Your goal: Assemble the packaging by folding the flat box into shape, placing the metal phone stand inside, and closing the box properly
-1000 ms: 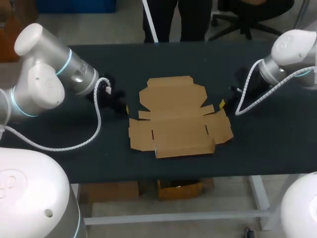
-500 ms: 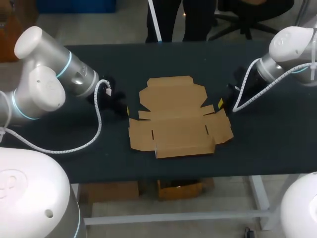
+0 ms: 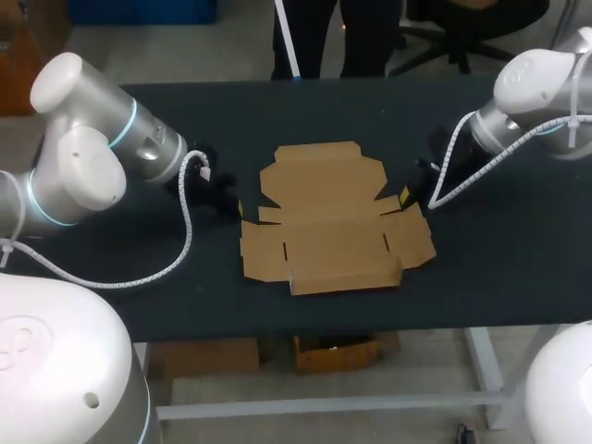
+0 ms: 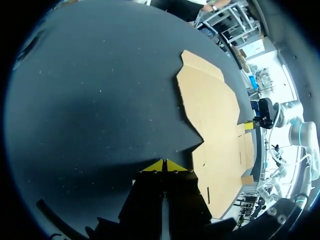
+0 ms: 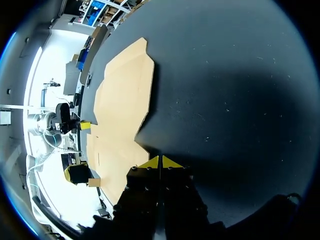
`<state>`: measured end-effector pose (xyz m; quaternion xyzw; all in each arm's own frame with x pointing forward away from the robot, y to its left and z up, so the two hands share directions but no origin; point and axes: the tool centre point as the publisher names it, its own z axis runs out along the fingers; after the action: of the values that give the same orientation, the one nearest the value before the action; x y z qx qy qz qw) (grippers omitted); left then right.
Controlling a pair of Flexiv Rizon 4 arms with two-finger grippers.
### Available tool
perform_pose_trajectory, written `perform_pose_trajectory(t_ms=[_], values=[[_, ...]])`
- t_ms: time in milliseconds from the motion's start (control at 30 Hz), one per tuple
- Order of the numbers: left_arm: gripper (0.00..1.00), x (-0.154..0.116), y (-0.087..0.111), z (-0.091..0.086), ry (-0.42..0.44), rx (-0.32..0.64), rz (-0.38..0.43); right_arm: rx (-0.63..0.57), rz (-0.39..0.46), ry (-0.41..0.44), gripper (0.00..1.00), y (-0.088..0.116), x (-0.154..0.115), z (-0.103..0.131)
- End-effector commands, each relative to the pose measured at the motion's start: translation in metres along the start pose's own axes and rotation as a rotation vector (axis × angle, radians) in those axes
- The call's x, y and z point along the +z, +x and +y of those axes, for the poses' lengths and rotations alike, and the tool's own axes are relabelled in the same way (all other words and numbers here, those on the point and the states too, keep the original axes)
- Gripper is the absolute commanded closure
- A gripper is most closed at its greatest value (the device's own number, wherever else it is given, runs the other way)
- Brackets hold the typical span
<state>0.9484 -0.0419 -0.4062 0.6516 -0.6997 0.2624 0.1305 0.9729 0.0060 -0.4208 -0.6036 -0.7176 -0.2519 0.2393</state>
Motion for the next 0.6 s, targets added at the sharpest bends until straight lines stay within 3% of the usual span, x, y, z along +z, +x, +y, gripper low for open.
perform_pose_trajectory(t_ms=[33, 600], values=[[1.0, 0.004, 0.001, 0.0, 0.0, 0.0, -0.001, 0.0, 0.002, 0.008, 1.0, 0.0, -0.001, 0.003], [1.0, 0.015, 0.015, 0.001, -0.02, 0.026, 0.006, 0.011, 0.016, 0.012, 1.0, -0.001, 0.007, -0.003]])
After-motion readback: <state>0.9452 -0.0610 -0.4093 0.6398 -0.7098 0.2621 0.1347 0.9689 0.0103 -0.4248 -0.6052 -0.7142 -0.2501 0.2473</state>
